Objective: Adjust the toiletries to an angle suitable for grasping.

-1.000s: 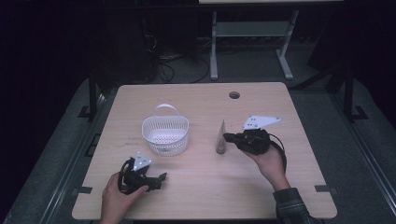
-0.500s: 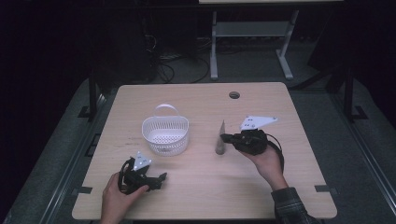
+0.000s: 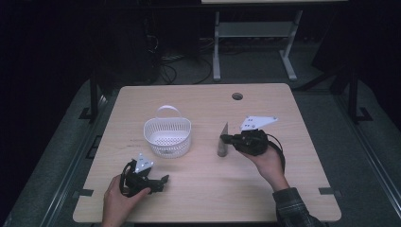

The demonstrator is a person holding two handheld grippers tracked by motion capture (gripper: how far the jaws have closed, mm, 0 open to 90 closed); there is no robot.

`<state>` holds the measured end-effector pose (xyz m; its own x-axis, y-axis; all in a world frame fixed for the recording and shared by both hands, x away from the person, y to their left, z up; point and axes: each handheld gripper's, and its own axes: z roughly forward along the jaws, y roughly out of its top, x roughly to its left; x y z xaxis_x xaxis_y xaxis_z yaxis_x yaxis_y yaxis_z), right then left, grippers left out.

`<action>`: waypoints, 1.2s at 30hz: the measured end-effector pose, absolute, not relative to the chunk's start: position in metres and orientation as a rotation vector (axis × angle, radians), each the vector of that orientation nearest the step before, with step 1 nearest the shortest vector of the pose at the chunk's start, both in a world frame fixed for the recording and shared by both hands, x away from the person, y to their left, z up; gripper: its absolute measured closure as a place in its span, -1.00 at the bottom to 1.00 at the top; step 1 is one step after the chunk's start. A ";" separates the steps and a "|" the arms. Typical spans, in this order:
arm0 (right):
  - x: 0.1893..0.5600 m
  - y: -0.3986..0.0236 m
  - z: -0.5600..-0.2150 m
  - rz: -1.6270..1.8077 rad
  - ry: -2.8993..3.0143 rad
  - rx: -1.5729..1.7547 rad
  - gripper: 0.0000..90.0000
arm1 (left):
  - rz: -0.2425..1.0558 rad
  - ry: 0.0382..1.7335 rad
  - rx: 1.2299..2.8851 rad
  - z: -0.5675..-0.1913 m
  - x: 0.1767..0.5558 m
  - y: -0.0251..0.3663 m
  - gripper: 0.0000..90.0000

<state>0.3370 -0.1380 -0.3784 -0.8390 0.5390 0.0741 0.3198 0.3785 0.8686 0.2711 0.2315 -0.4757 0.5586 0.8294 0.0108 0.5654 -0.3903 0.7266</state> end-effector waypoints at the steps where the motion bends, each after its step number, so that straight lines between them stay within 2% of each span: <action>1: 0.338 -0.136 -0.377 1.449 2.416 0.760 0.99 | 0.494 1.115 2.105 -0.476 0.271 0.231 -0.72; 27: 0.343 -0.108 -0.376 1.449 2.449 0.692 0.99 | 0.492 1.117 2.107 -0.476 0.271 0.231 -0.72; 36: 0.340 -0.111 -0.372 1.452 2.437 0.686 0.99 | 0.494 1.116 2.104 -0.476 0.271 0.231 -0.72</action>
